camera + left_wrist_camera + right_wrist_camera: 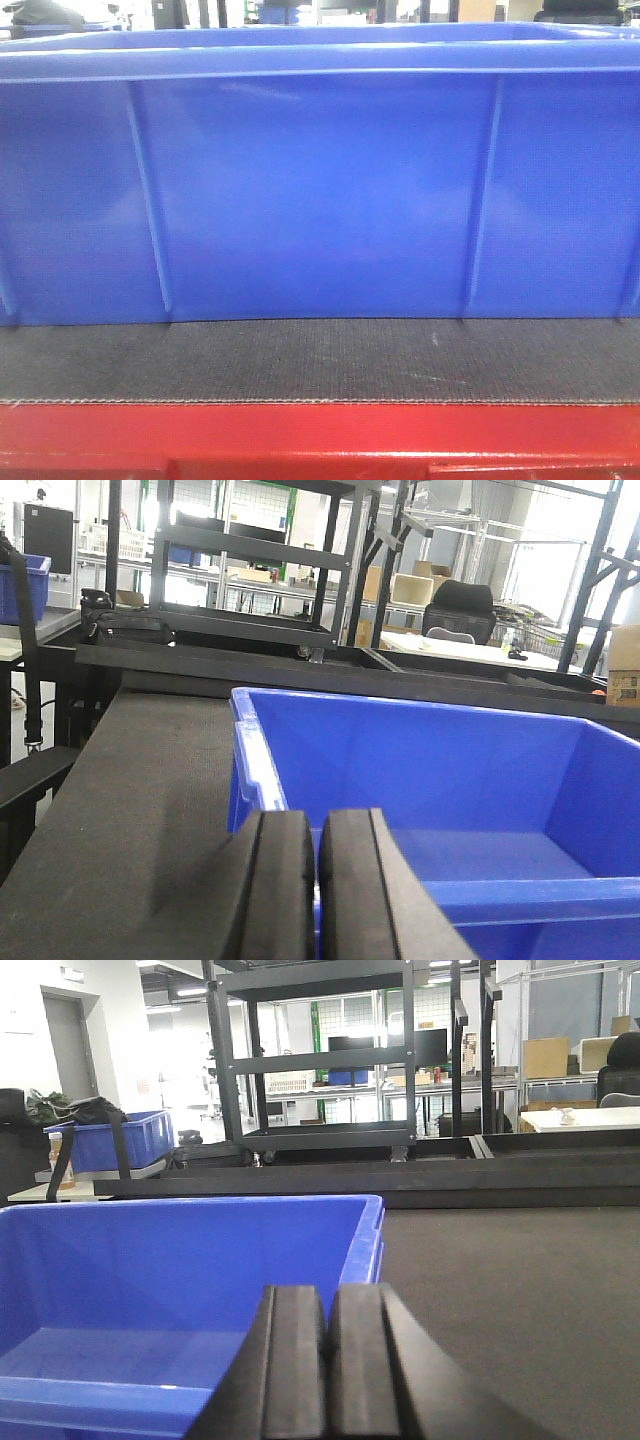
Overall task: Move blue bin to conveyor side
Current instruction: 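Open both grippers and lift them away from the bin rims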
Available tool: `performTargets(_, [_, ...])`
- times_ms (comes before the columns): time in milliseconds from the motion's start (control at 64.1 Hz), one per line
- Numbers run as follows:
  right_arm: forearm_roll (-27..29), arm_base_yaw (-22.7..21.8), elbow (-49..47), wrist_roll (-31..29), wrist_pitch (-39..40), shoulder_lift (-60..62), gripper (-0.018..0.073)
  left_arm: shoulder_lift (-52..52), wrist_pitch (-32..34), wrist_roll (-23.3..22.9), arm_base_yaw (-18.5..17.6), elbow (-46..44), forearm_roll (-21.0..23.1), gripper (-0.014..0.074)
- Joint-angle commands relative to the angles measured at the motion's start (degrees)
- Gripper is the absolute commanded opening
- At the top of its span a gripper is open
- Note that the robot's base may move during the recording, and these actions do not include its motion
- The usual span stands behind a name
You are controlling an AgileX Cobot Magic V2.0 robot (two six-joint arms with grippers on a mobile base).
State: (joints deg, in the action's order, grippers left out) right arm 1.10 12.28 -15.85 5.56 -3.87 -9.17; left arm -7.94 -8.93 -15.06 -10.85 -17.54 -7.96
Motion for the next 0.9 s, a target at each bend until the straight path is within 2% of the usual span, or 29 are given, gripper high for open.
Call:
performTargets(0, [-0.54, 0.12, 0.03, -0.44, 0.92, 0.33, -0.0088, 0.29, 0.96, -0.25, -0.18, 0.14, -0.29, 0.0013])
performTargets(265, [-0.54, -0.03, 0.38, -0.44, 0.7, 0.54, -0.0088, 0.29, 0.96, -0.25, -0.18, 0.14, -0.29, 0.0013])
performTargets(312, [-0.54, -1.25, 1.18, -1.21, 0.91, 0.78, -0.0088, 0.29, 0.96, -0.25, -0.18, 0.14, -0.29, 0.0013])
performTargets(390, [0.65, -4.28, 3.69, -6.56, 0.91, 1.86, -0.0088, 0.29, 0.96, -0.25, -0.18, 0.14, -0.29, 0.0013])
performTargets(546, [2.43, -8.61, 9.58, -6.9, 1.45, 6.05, -0.0088, 0.29, 0.96, -0.25, -0.18, 0.14, -0.29, 0.0013])
performTargets(733, [1.76, -8.89, 15.74, -7.01, 1.76, 9.17, -0.0088, 0.29, 0.96, -0.25, -0.18, 0.14, -0.29, 0.0013])
performTargets(889, [1.63, -9.02, 15.85, -7.01, -0.25, 9.17, -0.0088, 0.29, 0.96, -0.25, -0.18, 0.14, -0.29, 0.0013])
